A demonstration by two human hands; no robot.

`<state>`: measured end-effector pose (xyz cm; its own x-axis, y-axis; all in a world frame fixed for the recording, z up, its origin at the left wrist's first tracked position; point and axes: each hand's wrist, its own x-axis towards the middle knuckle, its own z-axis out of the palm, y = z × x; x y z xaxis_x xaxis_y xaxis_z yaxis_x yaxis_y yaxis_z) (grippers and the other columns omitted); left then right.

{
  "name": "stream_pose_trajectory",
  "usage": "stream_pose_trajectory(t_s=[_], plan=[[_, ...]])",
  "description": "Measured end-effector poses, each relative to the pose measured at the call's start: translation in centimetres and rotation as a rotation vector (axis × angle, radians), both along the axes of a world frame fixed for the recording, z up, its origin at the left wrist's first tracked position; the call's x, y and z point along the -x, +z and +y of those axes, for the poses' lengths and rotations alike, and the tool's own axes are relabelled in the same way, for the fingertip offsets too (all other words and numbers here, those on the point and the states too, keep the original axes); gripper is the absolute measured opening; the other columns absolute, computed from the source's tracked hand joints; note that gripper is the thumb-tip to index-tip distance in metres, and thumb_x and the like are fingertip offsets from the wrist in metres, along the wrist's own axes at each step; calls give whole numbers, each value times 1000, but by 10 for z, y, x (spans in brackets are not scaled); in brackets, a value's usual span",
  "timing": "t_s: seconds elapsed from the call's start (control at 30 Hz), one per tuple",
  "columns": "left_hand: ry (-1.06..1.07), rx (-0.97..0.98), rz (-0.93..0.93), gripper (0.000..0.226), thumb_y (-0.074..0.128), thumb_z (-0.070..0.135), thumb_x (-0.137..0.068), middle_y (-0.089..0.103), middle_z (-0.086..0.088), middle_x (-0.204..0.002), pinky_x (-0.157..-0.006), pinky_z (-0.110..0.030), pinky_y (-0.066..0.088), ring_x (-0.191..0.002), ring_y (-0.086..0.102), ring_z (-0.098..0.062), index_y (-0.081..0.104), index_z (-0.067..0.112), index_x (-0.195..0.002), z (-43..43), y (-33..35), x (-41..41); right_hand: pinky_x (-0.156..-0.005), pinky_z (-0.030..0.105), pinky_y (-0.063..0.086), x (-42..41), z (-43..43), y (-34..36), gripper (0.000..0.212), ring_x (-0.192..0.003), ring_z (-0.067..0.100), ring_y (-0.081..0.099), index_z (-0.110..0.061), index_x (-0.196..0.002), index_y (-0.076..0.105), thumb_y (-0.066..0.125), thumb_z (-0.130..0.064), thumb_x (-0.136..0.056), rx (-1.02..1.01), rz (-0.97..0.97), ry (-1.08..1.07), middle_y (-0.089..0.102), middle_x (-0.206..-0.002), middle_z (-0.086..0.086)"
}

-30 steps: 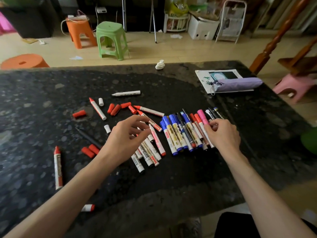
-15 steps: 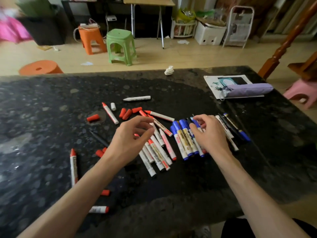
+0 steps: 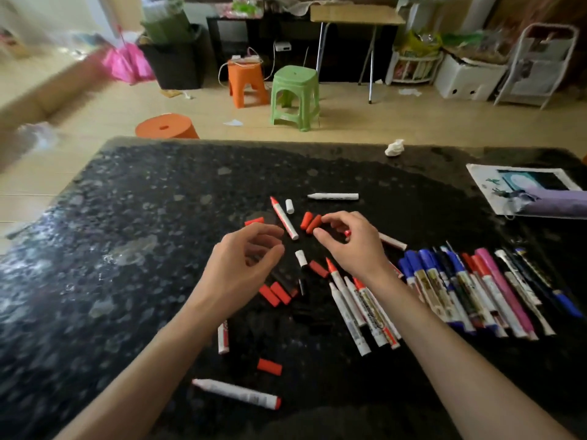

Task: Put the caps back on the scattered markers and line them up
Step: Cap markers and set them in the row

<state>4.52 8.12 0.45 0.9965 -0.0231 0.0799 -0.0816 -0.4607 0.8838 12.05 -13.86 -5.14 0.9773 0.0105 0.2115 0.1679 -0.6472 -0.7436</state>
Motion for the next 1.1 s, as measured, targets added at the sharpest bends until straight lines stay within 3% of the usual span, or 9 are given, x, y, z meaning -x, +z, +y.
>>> stream_pose_trajectory(t_s=[0.17, 0.37, 0.53, 0.6, 0.7, 0.77, 0.87, 0.97, 1.1], plan=[[37, -4, 28, 17, 71, 20, -95, 76, 14, -94, -83, -24, 58, -92, 72, -2, 74, 29, -109, 12, -10, -6, -101, 37, 46, -58, 13, -10, 27, -113, 26, 61, -19, -120, 73, 74, -24, -93, 185, -68, -99, 68, -114, 5], [38, 42, 33, 18, 71, 18, -94, 75, 14, -93, -72, -17, 53, -88, 72, -5, 74, 29, -108, 9, -16, -12, -106, 45, 38, -115, 4, -18, 33, -133, 28, 47, -29, -131, 67, 69, -28, -98, 468, 52, -139, 61, -135, 3], [34, 49, 30, 19, 71, 18, -95, 75, 16, -95, -75, -18, 56, -91, 71, -3, 73, 30, -110, 8, -16, -13, -99, 45, 35, -130, 7, -18, 15, -119, 25, 56, -31, -111, 73, 69, -36, -97, 490, 56, -164, 69, -116, -1], [50, 60, 20, 19, 71, 18, -95, 75, 14, -95, -76, -20, 57, -91, 72, -4, 73, 29, -110, 10, -17, -15, -93, 42, 43, -127, 15, -11, 16, -106, 21, 64, -27, -113, 69, 64, -36, -101, 379, 4, -74, 72, -108, -4], [66, 75, 18, 19, 71, 17, -95, 75, 13, -94, -77, -23, 58, -90, 72, -5, 74, 29, -109, 12, -18, -15, -72, 32, 48, -118, 35, -1, 21, -81, 13, 63, -21, -122, 59, 59, -33, -105, 175, 170, 97, 64, -93, -10], [59, 64, 17, 19, 71, 17, -95, 75, 14, -94, -77, -23, 58, -90, 72, -4, 73, 29, -110, 11, -17, -14, -72, 32, 46, -121, 47, 1, 28, -78, 9, 58, -19, -117, 60, 66, -39, -99, 255, 235, 140, 56, -84, -13], [64, 63, 3, 18, 71, 16, -95, 75, 13, -94, -77, -22, 58, -89, 72, -4, 74, 27, -110, 12, -16, -15, -69, 37, 54, -126, 61, 1, 32, -79, 16, 66, -19, -93, 68, 76, -50, -88, 424, 255, 71, 66, -80, -5], [65, 68, -4, 18, 71, 16, -95, 75, 12, -94, -78, -22, 58, -88, 72, -4, 74, 26, -109, 14, -16, -15, -71, 38, 60, -126, 72, -1, 24, -77, 20, 71, -22, -90, 70, 76, -45, -88, 512, 258, 11, 73, -86, 1], [58, 43, 2, 18, 70, 18, -96, 75, 13, -95, -78, -18, 57, -88, 72, -2, 74, 27, -111, 17, -15, -14, -73, 43, 63, -113, 70, 5, 23, -71, 18, 72, -20, -87, 70, 73, -43, -89, 392, 237, 39, 73, -79, -1]])
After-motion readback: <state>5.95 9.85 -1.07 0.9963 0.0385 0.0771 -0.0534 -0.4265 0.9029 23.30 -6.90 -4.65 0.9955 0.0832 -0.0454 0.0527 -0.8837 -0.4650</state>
